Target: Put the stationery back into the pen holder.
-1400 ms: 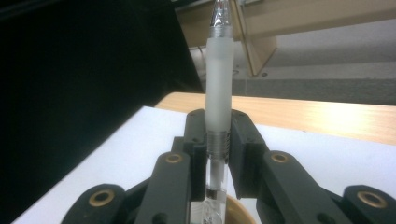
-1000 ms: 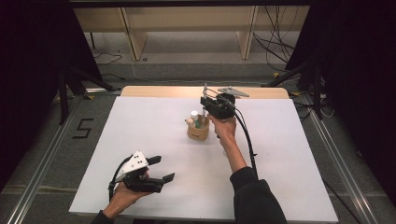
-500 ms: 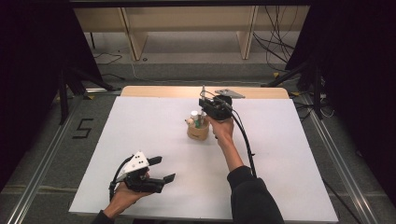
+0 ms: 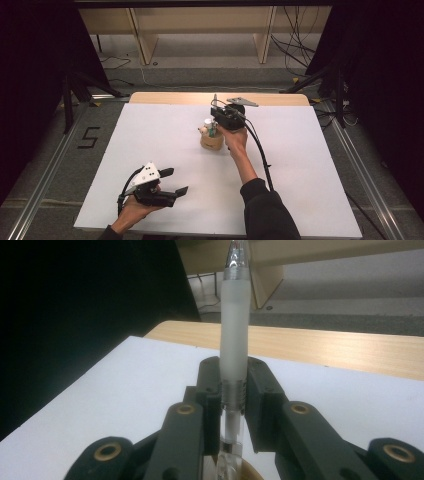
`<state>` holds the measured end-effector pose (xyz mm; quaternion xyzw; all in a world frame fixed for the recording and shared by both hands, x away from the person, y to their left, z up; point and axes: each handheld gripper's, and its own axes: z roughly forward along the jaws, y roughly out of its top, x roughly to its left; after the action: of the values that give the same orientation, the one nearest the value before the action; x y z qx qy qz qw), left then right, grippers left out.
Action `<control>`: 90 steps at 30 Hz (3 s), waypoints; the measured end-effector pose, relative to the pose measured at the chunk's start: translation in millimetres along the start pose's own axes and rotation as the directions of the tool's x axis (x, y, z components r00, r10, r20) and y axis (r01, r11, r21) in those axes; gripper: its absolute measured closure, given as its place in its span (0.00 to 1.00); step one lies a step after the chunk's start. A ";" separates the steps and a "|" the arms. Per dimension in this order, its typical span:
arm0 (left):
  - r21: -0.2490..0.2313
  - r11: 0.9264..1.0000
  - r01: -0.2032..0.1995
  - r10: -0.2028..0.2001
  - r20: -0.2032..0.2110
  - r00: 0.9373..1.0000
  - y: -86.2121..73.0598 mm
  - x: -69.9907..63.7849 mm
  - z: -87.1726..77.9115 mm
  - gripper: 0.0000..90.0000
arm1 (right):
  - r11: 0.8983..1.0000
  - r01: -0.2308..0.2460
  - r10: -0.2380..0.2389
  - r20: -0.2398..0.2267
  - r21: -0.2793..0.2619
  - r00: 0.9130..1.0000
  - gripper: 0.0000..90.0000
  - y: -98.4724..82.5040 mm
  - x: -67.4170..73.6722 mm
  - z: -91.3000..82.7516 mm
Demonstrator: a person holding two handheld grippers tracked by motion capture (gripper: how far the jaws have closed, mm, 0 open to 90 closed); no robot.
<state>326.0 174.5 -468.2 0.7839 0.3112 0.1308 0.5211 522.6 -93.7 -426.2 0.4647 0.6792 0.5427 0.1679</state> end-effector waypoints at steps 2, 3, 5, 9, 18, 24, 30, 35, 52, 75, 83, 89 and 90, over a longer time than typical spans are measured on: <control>-0.001 1.000 0.002 -0.002 0.000 1.000 -0.1 -0.3 0.4 0.18 | 1.000 0.005 -0.005 0.001 0.002 1.000 0.88 -0.4 0.4 0.4; 0.000 1.000 0.002 -0.002 0.000 1.000 -0.1 -0.4 0.6 0.18 | 1.000 0.008 -0.008 0.003 0.002 1.000 0.88 -0.6 0.5 0.6; 0.001 1.000 0.002 -0.002 0.001 1.000 -0.2 -0.6 0.7 0.18 | 1.000 0.013 -0.013 0.004 0.007 1.000 0.87 -1.3 0.8 0.9; 0.003 1.000 0.000 0.000 0.001 1.000 -0.1 -0.8 0.7 0.18 | 0.999 0.026 -0.026 0.008 0.018 1.000 0.87 -2.9 1.2 1.7; 0.003 1.000 0.002 -0.002 0.001 1.000 -0.3 -0.6 0.6 0.18 | 0.999 0.047 -0.047 -0.004 0.014 0.999 0.72 -0.2 3.5 -3.1; 0.006 1.000 0.003 -0.003 0.000 1.000 -0.4 -0.6 1.0 0.18 | 1.000 0.030 -0.030 -0.022 0.002 0.999 0.62 8.5 1.3 -17.1; 0.003 1.000 0.003 -0.003 0.000 1.000 -0.5 -0.4 0.9 0.18 | 0.999 0.024 -0.023 -0.033 0.025 0.999 0.51 15.3 -5.1 -34.0; 0.000 1.000 0.009 -0.009 -0.001 1.000 -0.5 0.4 0.6 0.18 | 0.998 0.006 -0.003 -0.038 0.061 0.999 0.44 17.8 -10.6 -51.5; -0.005 1.000 0.011 -0.011 0.002 1.000 -0.9 0.8 0.8 0.18 | 0.947 0.147 -0.161 0.025 0.284 0.987 0.38 0.6 -11.1 -103.0; -0.015 1.000 0.014 -0.014 0.005 1.000 -0.9 0.5 0.5 0.18 | 0.832 0.175 -0.220 0.022 0.526 0.975 0.38 -47.2 -21.1 -121.2; -0.019 1.000 0.015 -0.015 0.004 1.000 -0.8 0.5 -0.4 0.18 | 0.786 0.174 -0.216 0.000 0.594 0.976 0.41 -56.7 -22.0 -116.2; -0.014 1.000 0.007 -0.007 0.006 1.000 -1.0 -0.2 -0.5 0.18 | 0.757 0.176 -0.217 -0.012 0.629 0.976 0.47 -60.0 -23.1 -113.9; -0.015 1.000 0.006 -0.006 0.006 1.000 -0.9 -0.5 -0.6 0.18 | 0.751 0.174 -0.218 -0.010 0.637 0.976 0.47 -60.5 -23.4 -113.6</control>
<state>325.0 174.8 -468.7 0.7796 0.3108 0.1291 0.5281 424.2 -177.5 -446.4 0.4377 0.8612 0.2460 0.0794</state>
